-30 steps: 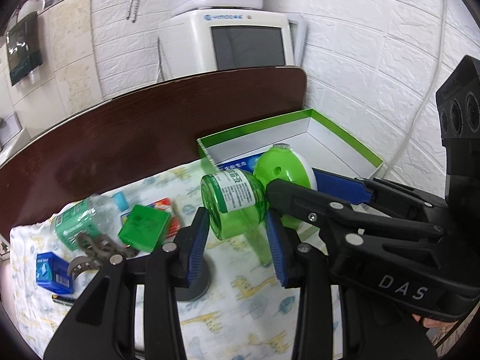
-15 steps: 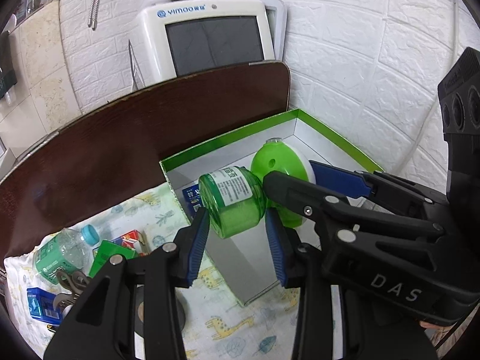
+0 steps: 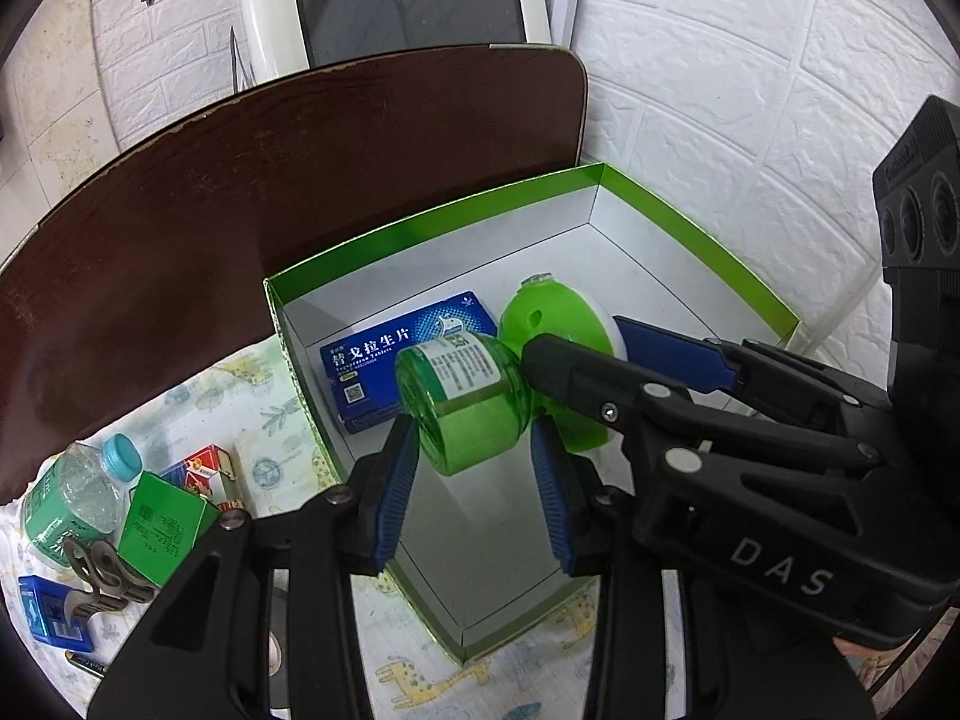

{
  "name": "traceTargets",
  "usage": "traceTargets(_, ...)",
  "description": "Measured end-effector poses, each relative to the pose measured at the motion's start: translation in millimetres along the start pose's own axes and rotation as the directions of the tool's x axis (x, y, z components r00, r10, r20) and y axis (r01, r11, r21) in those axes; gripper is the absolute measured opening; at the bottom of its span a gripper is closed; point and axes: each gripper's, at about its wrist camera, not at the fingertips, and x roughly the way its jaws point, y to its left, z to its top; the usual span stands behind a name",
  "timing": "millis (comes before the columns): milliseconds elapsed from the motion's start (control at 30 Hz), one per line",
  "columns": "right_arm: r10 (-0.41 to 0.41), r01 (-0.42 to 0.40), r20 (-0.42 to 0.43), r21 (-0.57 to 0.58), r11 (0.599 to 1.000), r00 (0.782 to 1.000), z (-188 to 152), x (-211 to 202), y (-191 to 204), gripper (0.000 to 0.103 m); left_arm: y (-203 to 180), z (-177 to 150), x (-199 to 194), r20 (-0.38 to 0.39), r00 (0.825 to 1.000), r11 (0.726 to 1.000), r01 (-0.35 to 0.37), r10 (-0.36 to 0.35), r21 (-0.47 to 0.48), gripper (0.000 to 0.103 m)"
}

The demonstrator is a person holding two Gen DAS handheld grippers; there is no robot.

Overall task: Organize rigid objects
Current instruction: 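Carry the repellent into the green box and release it, then move the right tool to the black tape roll and grasp it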

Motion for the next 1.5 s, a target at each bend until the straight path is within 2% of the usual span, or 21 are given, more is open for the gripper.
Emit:
traceTargets(500, -0.013, 0.014, -0.061, 0.017, 1.000, 0.998, -8.2, 21.1, -10.4, 0.045, 5.1, -8.7, 24.9, -0.062, 0.998, 0.999, 0.017, -0.018, -0.029, 0.036)
traceTargets(733, -0.023, 0.024, -0.072, 0.007, 1.000, 0.997, -10.0, 23.1, -13.1, 0.045, 2.9, -12.1, 24.6, -0.058, 0.998, 1.000, 0.007, -0.008, -0.014, 0.036)
traceTargets(833, -0.029, 0.029, -0.073, 0.002, 1.000, 0.997, -10.4, 23.2, -12.6, 0.045, 3.3, -13.2, 22.1, -0.050, 0.998, 0.999, 0.033, -0.034, -0.019, 0.039)
traceTargets(1000, -0.012, 0.012, -0.085, -0.011, 1.000, 0.996, -12.9, 26.9, -6.5, 0.045, 1.4, -18.2, 13.9, -0.034, 0.999, 1.000, 0.004, -0.003, 0.012, 0.038)
traceTargets(1233, -0.005, 0.006, -0.083, 0.006, 1.000, 0.997, -12.4, 26.4, -0.7, 0.045, 12.2, -19.9, 2.2, -0.011, 1.000, 1.000, -0.003, 0.003, -0.019, 0.038)
traceTargets(1333, -0.012, 0.012, -0.075, 0.008, 1.000, 0.997, -11.6, 22.9, 2.0, 0.045, 17.9, -21.1, -8.5, 0.012, 1.000, 0.999, 0.016, -0.016, -0.034, 0.038)
traceTargets(1500, -0.013, 0.012, -0.050, -0.010, 1.000, 0.999, -9.5, 13.7, 13.8, 0.045, 35.9, -27.9, -31.2, 0.057, 0.997, 0.997, -0.039, 0.043, -0.068, 0.039)
